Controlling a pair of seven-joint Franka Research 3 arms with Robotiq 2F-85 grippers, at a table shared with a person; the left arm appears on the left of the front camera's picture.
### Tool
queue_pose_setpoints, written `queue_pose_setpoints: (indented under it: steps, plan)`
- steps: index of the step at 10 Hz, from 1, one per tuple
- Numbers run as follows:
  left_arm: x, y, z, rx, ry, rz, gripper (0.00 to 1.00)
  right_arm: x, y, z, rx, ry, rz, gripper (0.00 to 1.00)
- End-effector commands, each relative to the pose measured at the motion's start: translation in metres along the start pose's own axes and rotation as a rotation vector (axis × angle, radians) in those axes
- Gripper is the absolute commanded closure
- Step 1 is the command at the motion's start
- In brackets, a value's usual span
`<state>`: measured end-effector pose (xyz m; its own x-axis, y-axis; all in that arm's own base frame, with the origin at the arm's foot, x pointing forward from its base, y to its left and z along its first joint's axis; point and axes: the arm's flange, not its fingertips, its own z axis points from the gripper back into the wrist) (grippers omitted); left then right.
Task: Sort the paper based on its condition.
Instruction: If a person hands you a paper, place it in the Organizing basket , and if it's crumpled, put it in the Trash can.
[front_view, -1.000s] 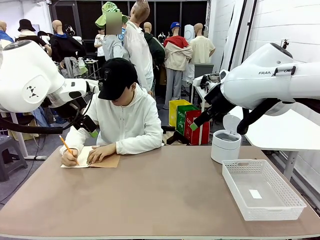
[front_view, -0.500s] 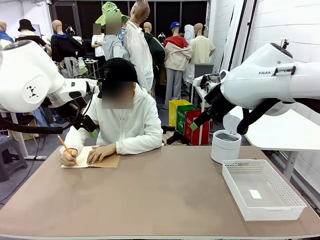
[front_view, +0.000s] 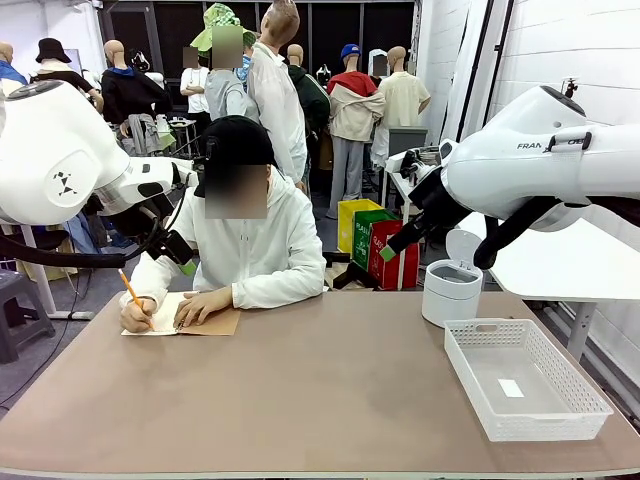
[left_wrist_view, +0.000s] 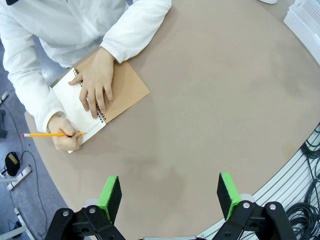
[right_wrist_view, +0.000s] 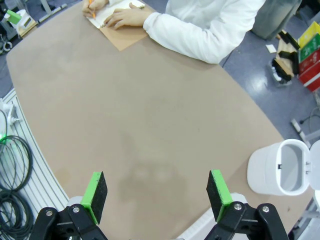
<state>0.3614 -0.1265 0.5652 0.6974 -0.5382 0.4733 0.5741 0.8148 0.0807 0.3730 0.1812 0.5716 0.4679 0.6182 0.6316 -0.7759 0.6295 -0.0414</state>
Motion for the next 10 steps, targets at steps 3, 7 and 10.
queue_pose_setpoints:
  steps: [3,7,10]
  plan:
    - [-0.0001,0.0003,0.0019,0.000,-0.005,0.001,0.00,0.0001,-0.0001,0.0004,0.006,0.003,-0.002,0.00]
    - [-0.0001,0.0003,0.0019,0.000,-0.005,0.001,0.00,0.0001,-0.0001,0.0004,0.006,0.003,-0.002,0.00]
    - [-0.0001,0.0003,0.0019,0.000,-0.005,0.001,0.00,0.0001,-0.0001,0.0004,0.006,0.003,-0.002,0.00]
